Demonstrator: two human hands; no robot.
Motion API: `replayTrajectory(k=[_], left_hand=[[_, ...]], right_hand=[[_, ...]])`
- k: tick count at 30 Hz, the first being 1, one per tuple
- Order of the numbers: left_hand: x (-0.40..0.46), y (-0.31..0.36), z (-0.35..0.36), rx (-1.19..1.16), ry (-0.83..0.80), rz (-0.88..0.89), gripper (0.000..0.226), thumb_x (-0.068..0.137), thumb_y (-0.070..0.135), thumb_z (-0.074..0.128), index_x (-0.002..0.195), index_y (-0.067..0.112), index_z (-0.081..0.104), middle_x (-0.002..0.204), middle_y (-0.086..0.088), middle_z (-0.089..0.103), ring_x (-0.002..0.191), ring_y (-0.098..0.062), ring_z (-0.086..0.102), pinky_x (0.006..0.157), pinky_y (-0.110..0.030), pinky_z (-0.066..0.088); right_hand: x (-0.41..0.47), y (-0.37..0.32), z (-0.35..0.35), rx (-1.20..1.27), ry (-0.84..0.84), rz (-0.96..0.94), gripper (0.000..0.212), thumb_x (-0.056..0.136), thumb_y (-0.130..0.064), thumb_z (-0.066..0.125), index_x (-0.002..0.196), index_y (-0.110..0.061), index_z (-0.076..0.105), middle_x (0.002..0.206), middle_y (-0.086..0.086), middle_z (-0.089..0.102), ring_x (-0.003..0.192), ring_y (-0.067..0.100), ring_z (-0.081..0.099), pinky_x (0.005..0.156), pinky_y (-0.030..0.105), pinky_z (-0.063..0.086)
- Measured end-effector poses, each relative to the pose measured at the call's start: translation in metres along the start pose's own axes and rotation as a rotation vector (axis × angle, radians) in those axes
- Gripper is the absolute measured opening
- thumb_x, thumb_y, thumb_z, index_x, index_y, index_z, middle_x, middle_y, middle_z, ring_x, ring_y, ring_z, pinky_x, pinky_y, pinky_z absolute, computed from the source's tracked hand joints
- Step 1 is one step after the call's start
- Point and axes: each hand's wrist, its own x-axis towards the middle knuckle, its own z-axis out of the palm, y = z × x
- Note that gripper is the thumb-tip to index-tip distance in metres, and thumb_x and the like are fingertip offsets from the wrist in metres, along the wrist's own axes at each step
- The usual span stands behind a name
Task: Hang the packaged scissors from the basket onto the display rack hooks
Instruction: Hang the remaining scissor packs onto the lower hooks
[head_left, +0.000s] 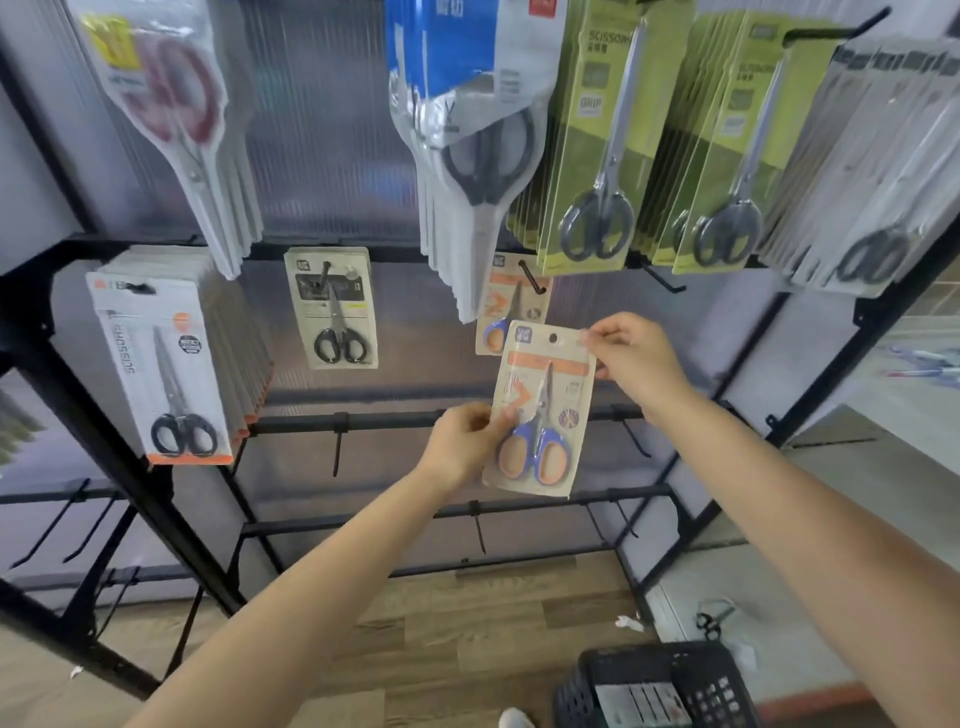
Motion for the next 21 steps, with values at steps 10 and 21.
replayTrajectory(k=[10, 21], left_hand=[[0.035, 0.009, 0.010, -0.078, 0.172, 0.034, 0.032, 0.091, 0.030, 0.060, 0.064, 0.016, 0.050, 0.068, 0.000, 0.059, 0.066, -0.015, 0.053, 0.065, -0.035, 0.045], [0.057, 0.003, 0.011, -0.105, 0.246, 0.053, 0.025, 0.091, 0.030, 0.061, 0.073, 0.014, 0.055, 0.082, -0.008, 0.065, 0.075, -0.019, 0.057, 0.071, -0.038, 0.050]], right_hand=[[0.049, -0.005, 0.006, 0.060, 0.005, -0.020, 0.017, 0.088, -0.016, 0.062, 0.075, -0.024, 0.056, 0.088, 0.004, 0.064, 0.095, 0.028, 0.063, 0.086, 0.048, 0.053], [0.073, 0.001, 0.014, 0.110, -0.016, -0.086, 0.005, 0.089, -0.014, 0.061, 0.087, -0.017, 0.066, 0.096, 0.010, 0.069, 0.095, 0.026, 0.065, 0.089, 0.048, 0.052]])
